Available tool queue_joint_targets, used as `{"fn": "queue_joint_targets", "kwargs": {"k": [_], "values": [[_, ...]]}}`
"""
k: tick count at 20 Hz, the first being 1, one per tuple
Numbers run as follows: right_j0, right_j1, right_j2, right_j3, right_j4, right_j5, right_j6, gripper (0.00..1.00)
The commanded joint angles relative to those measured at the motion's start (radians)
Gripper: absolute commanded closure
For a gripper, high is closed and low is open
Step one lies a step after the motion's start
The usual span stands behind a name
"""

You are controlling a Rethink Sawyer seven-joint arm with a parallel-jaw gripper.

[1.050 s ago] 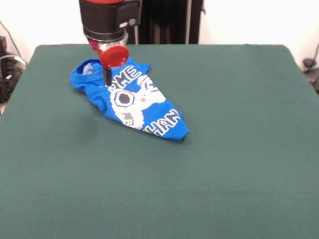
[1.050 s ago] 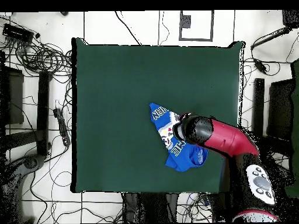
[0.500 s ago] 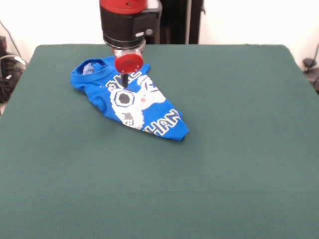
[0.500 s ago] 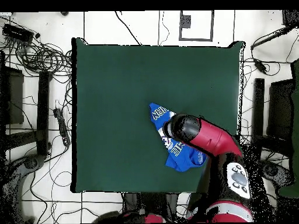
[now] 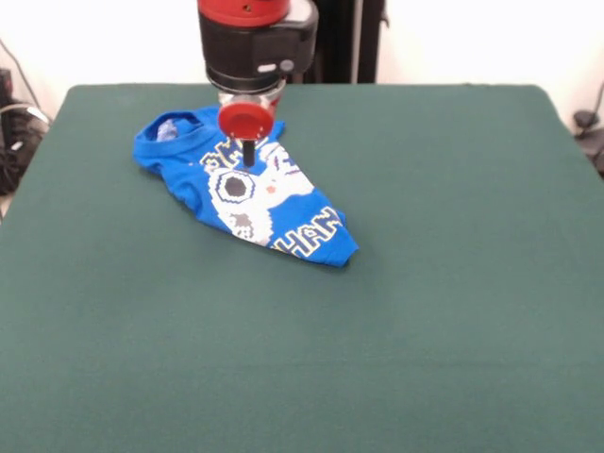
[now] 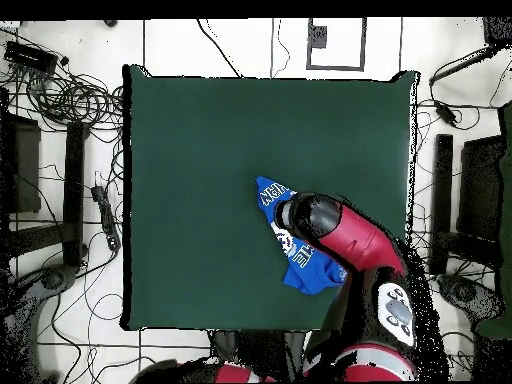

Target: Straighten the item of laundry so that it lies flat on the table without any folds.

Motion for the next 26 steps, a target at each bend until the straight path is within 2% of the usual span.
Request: {"fn": "queue_joint_targets", "kwargs": {"k": [1, 4, 10, 12, 14, 17, 22, 26], "values": [[0.072, 0.062, -0.010, 0.089, 0.187, 0.060, 0.439, 1.00], [0.089, 0.066, -0.019, 0.102, 0.248, 0.070, 0.489, 1.00], [0.141, 0.070, -0.054, 0.105, 0.309, 0.088, 0.551, 1.00], [0.145, 0.055, -0.030, 0.135, 0.359, 0.065, 0.579, 1.00], [0.167, 0.055, -0.044, 0.138, 0.371, 0.076, 0.605, 1.00], [0.162, 0.053, -0.017, 0.165, 0.406, 0.039, 0.595, 1.00], [0.182, 0.091, 0.007, 0.140, 0.469, 0.026, 0.644, 1.00], [0.194, 0.123, -0.013, 0.120, 0.478, 0.029, 0.654, 1.00]]}}
